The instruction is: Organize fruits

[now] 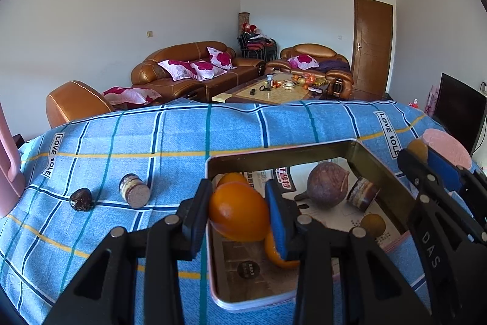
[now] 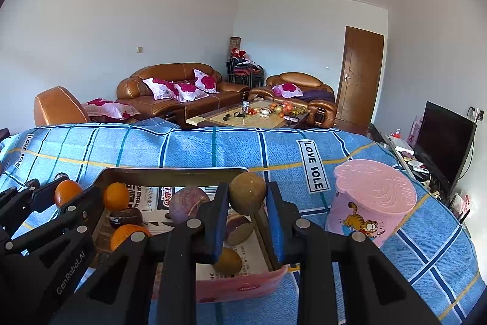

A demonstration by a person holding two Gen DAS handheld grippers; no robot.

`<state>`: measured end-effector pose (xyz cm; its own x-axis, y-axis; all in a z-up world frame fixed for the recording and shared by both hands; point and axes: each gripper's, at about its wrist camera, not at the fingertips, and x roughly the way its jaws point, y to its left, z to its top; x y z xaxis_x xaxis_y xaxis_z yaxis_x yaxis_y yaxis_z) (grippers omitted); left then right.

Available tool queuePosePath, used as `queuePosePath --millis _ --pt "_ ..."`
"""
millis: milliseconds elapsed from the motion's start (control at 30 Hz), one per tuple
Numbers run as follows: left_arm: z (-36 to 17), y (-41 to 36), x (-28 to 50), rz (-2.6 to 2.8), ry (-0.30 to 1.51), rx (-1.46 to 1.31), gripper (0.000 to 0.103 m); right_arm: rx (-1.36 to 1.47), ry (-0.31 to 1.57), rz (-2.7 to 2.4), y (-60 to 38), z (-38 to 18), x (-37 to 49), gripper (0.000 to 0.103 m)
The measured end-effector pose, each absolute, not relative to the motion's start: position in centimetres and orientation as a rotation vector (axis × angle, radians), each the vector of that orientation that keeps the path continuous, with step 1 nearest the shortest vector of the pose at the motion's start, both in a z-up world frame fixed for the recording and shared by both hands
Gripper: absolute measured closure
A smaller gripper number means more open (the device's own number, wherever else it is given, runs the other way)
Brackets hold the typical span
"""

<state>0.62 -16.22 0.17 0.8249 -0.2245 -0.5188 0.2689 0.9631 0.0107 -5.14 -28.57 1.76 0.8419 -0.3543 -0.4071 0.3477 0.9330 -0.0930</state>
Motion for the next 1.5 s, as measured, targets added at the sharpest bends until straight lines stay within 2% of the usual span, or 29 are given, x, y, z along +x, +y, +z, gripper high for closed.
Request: queuePosePath --millis 367,733,933,1167,1233,1433,1500 --pt "-0.6 -17.2 3.2 -0.300 0.628 0.060 0.065 0.009 0.485 -0.376 -29.7 1.5 -3.0 0.076" --pt "-1.5 -17.3 4.2 -0.305 0.690 0.052 0.065 0.009 0.633 -0.202 -29.3 -0.1 0.6 0.076" --pt "-1.3 -17.1 4.2 -0.314 0.692 0.043 0.065 0.005 0.628 -0.150 -28.8 -0.2 0.5 0.075" --pt "-1.2 -16.2 4.2 -0.308 0.686 0.022 0.065 0.010 0.537 -0.039 -27.9 0.7 -1.1 0.075" --pt "-1.1 -16.0 4.1 -0.303 0.683 0.021 0.065 0.033 0.535 -0.031 -28.1 0.7 -1.2 0.073" --pt "-0.9 -16.0 3.8 -0.301 0.666 0.028 0.064 0.129 0.511 -0.033 -29.4 0.8 -1.9 0.057" --pt "-0.7 -16.1 3.3 -0.298 0.642 0.037 0.057 0.140 0.485 -0.061 -29.7 1.0 -2.3 0.049"
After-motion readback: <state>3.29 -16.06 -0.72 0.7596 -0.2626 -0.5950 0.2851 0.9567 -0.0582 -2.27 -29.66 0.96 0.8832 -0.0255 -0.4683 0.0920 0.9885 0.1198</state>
